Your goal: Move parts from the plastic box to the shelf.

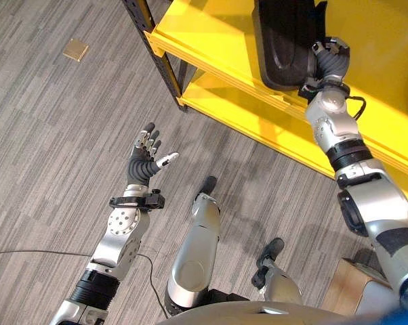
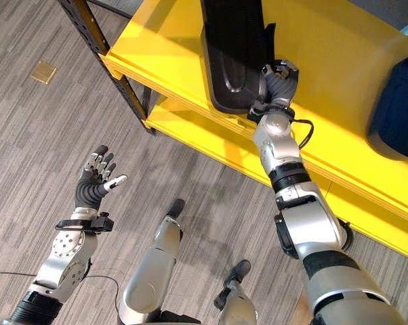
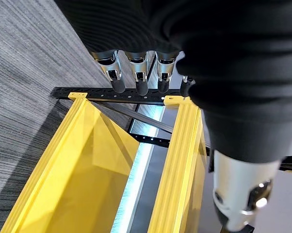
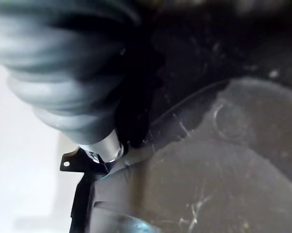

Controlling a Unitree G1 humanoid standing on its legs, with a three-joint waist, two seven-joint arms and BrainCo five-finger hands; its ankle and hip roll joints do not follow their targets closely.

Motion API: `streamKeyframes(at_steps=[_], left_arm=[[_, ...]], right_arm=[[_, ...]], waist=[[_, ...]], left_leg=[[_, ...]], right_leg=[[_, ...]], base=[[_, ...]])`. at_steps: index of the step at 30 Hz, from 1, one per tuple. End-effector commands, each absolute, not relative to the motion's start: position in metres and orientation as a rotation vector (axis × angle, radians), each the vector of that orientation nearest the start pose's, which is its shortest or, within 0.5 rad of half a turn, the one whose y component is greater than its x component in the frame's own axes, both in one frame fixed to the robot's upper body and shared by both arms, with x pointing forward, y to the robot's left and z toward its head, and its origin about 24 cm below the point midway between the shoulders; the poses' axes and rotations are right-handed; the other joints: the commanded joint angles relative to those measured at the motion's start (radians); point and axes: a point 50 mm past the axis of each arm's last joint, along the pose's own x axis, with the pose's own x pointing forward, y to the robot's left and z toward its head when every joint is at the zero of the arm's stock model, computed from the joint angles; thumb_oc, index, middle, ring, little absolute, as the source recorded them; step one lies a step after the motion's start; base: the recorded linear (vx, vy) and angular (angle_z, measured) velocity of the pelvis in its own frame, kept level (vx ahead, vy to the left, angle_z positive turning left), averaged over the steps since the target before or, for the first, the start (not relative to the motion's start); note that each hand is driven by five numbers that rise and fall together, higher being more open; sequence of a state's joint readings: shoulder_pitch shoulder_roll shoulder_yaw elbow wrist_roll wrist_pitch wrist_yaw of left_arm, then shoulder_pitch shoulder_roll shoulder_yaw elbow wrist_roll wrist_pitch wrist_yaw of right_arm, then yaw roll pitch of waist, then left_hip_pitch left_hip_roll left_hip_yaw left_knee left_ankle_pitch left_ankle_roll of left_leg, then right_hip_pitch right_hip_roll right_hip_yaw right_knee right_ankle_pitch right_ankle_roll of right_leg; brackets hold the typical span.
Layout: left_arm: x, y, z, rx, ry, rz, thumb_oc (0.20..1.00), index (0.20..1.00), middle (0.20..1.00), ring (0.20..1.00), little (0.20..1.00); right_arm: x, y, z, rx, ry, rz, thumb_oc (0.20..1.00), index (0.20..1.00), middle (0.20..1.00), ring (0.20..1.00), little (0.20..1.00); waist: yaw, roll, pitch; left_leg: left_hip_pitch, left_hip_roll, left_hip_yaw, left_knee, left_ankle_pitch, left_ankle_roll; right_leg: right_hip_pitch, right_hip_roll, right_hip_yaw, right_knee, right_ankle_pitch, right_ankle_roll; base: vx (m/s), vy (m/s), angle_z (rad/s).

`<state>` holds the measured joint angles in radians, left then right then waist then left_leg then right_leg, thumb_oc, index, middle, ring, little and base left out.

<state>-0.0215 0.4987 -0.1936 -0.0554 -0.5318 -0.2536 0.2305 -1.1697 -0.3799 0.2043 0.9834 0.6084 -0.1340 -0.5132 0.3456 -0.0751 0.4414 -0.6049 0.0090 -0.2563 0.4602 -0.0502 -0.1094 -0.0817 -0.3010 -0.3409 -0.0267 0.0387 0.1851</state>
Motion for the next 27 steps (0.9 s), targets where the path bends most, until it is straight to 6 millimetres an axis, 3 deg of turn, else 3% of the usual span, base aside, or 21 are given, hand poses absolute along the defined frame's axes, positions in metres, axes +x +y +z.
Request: streamKeyframes(at_steps=[1,3,11,27], left_arm=[[0.246,0.194,0.103,-0.103,-0.317,-0.025,1.0,1.0,1.0,1.0,1.0],[0.248,0.191,0.106,-0.102,-0.329,-0.034,1.0,1.0,1.0,1.0,1.0],[0.251,0.187,0.11,-0.097,-0.347,-0.057,1.0,1.0,1.0,1.0,1.0],[0.253,0.182,0.108,-0.105,-0.335,-0.066,1.0,1.0,1.0,1.0,1.0]], right_arm=[[0.408,-0.214,0.285,0.209,-0.433,-0.474,0.2,0.2,0.2,0.2,0.2],[0.409,-0.232,0.286,0.224,-0.39,-0.537,0.2,0.2,0.2,0.2,0.2],[0.404,-0.267,0.286,0.277,-0.34,-0.659,0.2,0.2,0.2,0.2,0.2],[0.398,-0.29,0.276,0.39,-0.293,-0.746,0.2,0.2,0.2,0.2,0.2]], waist=[[0.001,0.034,-0.025],[0.001,0.044,-0.02],[0.005,0.059,-0.017],[-0.008,0.064,-0.016]], left_leg=[[0.022,0.01,0.071,-0.098,0.021,0.025],[0.004,0.003,0.073,-0.085,0.016,0.027],[-0.028,-0.011,0.076,-0.072,0.013,0.029],[-0.064,-0.026,0.082,-0.046,-0.002,0.029]], right_leg=[[0.027,-0.021,0.009,0.108,-0.071,-0.015],[0.023,-0.024,0.006,0.105,-0.071,-0.013],[0.017,-0.025,-0.003,0.089,-0.067,-0.008],[0.029,-0.018,-0.001,0.054,-0.069,-0.004]], base=[[0.0,0.0,0.0],[0.0,0.0,0.0],[0.0,0.0,0.01],[0.0,0.0,0.0]])
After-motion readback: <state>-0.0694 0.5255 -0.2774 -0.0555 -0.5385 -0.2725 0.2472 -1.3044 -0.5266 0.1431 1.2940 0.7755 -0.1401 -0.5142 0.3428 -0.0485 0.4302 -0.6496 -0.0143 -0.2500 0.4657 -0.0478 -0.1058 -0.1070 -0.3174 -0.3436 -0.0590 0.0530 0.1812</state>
